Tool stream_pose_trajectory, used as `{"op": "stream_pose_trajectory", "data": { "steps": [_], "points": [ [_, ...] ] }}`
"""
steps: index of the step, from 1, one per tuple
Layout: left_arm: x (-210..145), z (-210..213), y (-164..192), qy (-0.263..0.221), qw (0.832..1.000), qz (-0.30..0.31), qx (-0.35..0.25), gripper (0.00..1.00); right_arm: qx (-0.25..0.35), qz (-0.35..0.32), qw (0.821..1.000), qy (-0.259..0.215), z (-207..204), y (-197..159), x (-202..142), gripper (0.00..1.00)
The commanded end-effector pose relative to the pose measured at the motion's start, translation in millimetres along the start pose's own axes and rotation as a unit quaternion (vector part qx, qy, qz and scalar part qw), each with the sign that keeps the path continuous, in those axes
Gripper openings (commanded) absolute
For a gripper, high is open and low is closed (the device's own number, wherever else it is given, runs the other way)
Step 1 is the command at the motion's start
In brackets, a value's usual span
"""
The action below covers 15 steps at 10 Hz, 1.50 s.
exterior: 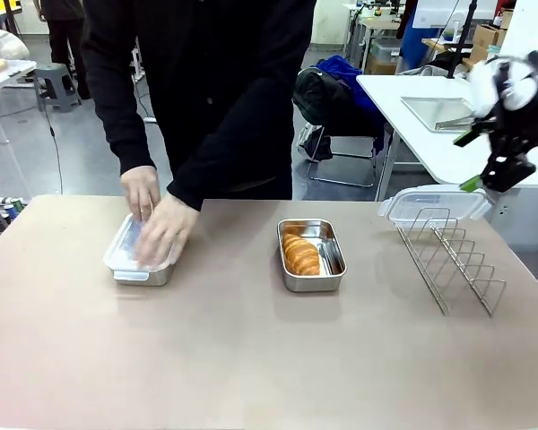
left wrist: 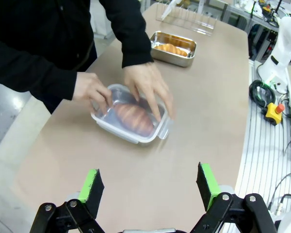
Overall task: Place the bread in airtight containers.
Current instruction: Pick up one Airtight Container lid and hand it to the human.
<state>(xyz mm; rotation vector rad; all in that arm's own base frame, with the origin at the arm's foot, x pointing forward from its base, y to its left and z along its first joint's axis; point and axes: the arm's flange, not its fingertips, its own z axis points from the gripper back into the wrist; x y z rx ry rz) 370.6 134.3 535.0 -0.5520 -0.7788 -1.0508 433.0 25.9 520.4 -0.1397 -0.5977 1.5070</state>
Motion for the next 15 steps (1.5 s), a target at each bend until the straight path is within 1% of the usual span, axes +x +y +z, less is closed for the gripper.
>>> {"op": "stream_pose_trajectory", "data": {
  "steps": [1, 3, 4, 6, 8, 11, 12, 13, 14, 15],
  "points": [
    [2, 0, 0, -0.016, 1.000, -0.009, 0.000, 1.00, -0.033, 0.067, 0.995, 0.062, -21, -14, 2, 1.00],
    [2, 0, 0, -0.016, 1.000, -0.009, 0.000, 1.00, -0.018, 0.072, 0.993, 0.088, -39, -26, 8, 1.00],
    [2, 0, 0, -0.016, 1.000, -0.009, 0.000, 1.00, -0.012, 0.053, 0.993, 0.108, -52, -36, 2, 1.00],
    [2, 0, 0, -0.016, 1.000, -0.009, 0.000, 1.00, 0.021, 0.035, 0.991, 0.131, -76, -51, -13, 1.00],
    [2, 0, 0, -0.016, 1.000, -0.009, 0.000, 1.00, 0.051, 0.020, 0.989, 0.139, -102, -63, -31, 1.00],
    [2, 0, 0, -0.016, 1.000, -0.009, 0.000, 1.00, 0.062, 0.009, 0.988, 0.141, -119, -67, -44, 1.00],
    [2, 0, 0, -0.016, 1.000, -0.009, 0.000, 1.00, 0.061, 0.010, 0.989, 0.135, -120, -66, -45, 0.40],
    [2, 0, 0, -0.016, 1.000, -0.009, 0.000, 1.00, 0.058, 0.008, 0.990, 0.130, -119, -66, -45, 0.40],
    [2, 0, 0, -0.016, 1.000, -0.009, 0.000, 1.00, 0.056, 0.008, 0.990, 0.129, -118, -67, -44, 0.00],
    [2, 0, 0, -0.016, 1.000, -0.009, 0.000, 1.00, 0.054, 0.008, 0.991, 0.126, -119, -66, -44, 0.39]
  ]
}}
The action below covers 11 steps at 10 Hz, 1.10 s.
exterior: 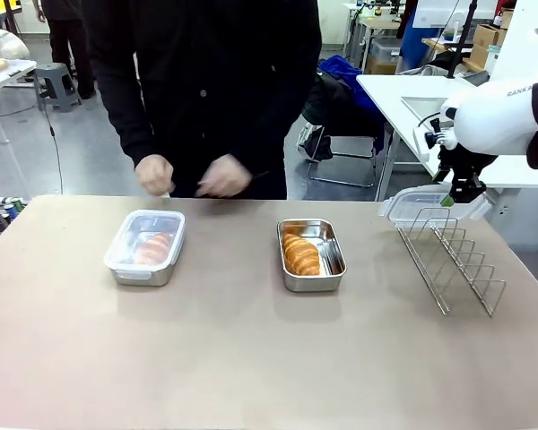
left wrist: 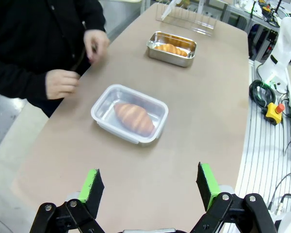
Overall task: Place the bread in airtight containers.
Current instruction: Pick up one Airtight Container lid and hand it to the human.
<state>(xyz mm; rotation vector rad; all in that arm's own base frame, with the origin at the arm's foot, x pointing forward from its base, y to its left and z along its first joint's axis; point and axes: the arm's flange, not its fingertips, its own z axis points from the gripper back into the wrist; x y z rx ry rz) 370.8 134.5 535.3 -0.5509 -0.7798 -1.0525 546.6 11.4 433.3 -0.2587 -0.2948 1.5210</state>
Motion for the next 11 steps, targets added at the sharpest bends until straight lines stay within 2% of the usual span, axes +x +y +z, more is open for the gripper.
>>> {"op": "stream_pose_trajectory", "data": {
  "steps": [1, 8, 9, 10, 11],
  "points": [
    [1, 0, -1, -0.016, 1.000, -0.008, 0.000, 1.00, -0.004, -0.010, 1.000, -0.008, 3, -2, 0, 0.00],
    [1, 0, -1, -0.016, 1.000, -0.008, 0.000, 1.00, 0.002, -0.003, 1.000, 0.000, 9, 2, 1, 0.00],
    [1, 0, -1, -0.016, 1.000, -0.008, 0.000, 1.00, 0.002, -0.025, 1.000, -0.019, 13, 1, 1, 0.00],
    [1, 0, -1, -0.016, 1.000, -0.008, 0.000, 1.00, 0.002, -0.028, 1.000, 0.002, 24, -3, 2, 0.00],
    [1, 0, -1, -0.016, 1.000, -0.008, 0.000, 1.00, -0.009, -0.043, 0.999, 0.001, 48, -7, 3, 0.00]
  ]
}}
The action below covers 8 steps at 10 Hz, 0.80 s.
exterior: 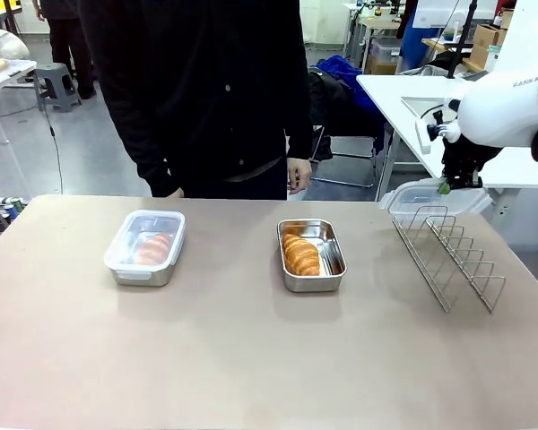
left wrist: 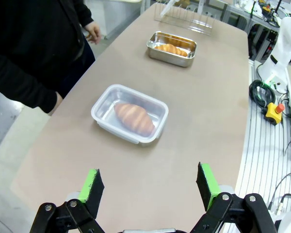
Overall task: Place the bread in airtight containers.
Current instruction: Pick up one Airtight Container lid and hand it to the human.
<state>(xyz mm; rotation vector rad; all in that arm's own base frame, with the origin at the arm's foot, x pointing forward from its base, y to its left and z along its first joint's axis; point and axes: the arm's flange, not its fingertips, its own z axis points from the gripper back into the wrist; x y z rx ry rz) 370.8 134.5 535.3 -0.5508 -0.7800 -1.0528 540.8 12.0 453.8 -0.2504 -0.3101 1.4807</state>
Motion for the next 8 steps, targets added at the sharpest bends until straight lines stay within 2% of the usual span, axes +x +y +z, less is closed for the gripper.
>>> {"op": "stream_pose_trajectory", "data": {
  "steps": [1, 4, 5, 7, 8],
  "points": [
    [1, 0, -1, -0.016, 1.000, -0.008, 0.000, 1.00, -0.009, -0.036, 0.999, 0.010, 62, -5, 5, 0.00],
    [1, 0, -1, -0.016, 1.000, -0.008, 0.000, 1.00, -0.079, -0.019, 0.997, -0.006, 196, 17, 14, 0.00],
    [1, 0, -1, -0.016, 1.000, -0.008, 0.000, 1.00, -0.102, 0.004, 0.994, -0.040, 227, 32, 19, 0.00],
    [1, 0, -1, -0.016, 1.000, -0.008, 0.000, 1.00, -0.171, 0.070, 0.978, -0.097, 254, 66, 36, 0.00],
    [1, 0, -1, -0.016, 1.000, -0.008, 0.000, 1.00, -0.205, 0.120, 0.962, -0.132, 250, 79, 52, 0.00]
  ]
}}
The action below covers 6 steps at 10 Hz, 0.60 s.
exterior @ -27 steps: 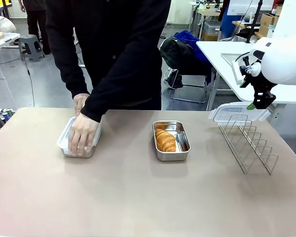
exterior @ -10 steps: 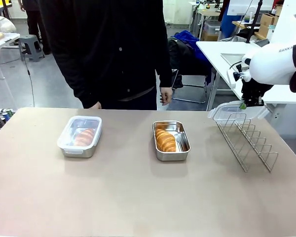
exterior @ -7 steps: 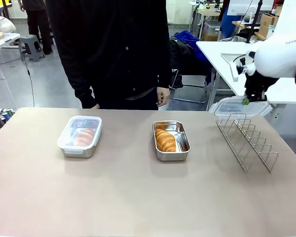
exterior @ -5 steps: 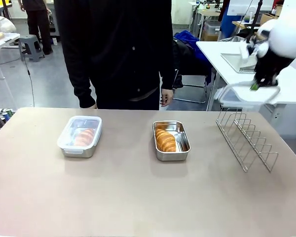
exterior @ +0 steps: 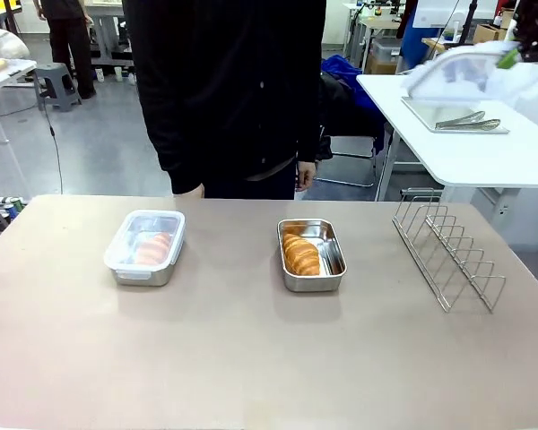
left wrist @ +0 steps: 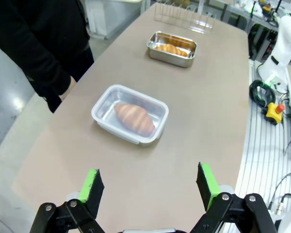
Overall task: Place the bread in airtight containers.
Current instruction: Pick up one Airtight Container lid and hand it to the human.
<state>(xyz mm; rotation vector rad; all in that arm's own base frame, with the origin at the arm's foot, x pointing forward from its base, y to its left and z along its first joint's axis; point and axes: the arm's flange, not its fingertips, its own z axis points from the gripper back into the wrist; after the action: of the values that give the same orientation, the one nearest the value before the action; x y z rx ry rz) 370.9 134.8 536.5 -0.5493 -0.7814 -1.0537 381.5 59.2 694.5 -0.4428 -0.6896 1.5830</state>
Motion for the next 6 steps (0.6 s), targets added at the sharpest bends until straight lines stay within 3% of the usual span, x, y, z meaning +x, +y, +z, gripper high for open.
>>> {"op": "stream_pose_trajectory", "data": {
  "steps": [1, 3, 6],
  "points": [
    [1, -1, -1, -0.016, 1.000, -0.007, -0.001, 1.00, -0.060, 0.072, 0.992, -0.085, -32, 28, 11, 0.00],
    [1, -1, -1, -0.016, 1.000, -0.007, -0.001, 1.00, -0.067, 0.146, 0.978, -0.130, -54, 45, 31, 0.00],
    [1, -1, -1, -0.016, 1.000, -0.007, -0.001, 1.00, -0.039, 0.215, 0.968, -0.121, -90, 61, 52, 0.00]
  ]
}}
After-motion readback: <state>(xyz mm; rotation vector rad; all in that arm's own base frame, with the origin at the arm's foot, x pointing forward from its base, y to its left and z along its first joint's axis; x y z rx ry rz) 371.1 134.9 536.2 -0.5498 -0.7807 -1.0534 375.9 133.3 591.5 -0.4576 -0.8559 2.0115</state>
